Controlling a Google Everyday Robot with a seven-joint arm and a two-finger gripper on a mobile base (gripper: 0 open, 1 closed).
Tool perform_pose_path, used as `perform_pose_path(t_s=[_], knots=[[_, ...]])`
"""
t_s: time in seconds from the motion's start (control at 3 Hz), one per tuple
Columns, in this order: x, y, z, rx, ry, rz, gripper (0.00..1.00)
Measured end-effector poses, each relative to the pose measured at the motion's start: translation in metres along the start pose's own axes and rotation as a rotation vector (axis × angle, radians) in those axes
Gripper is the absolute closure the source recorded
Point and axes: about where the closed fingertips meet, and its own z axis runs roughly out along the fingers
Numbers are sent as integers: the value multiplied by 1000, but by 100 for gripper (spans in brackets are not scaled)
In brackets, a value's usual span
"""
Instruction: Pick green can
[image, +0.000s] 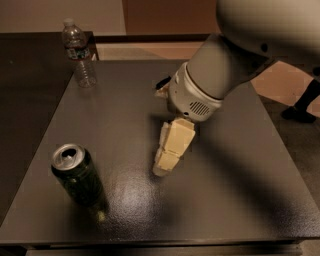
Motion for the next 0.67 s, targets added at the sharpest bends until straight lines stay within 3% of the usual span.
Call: perform_pose_path(t_s=[0.67], knots=[[-73,44,31,-152,-197,-85,0]])
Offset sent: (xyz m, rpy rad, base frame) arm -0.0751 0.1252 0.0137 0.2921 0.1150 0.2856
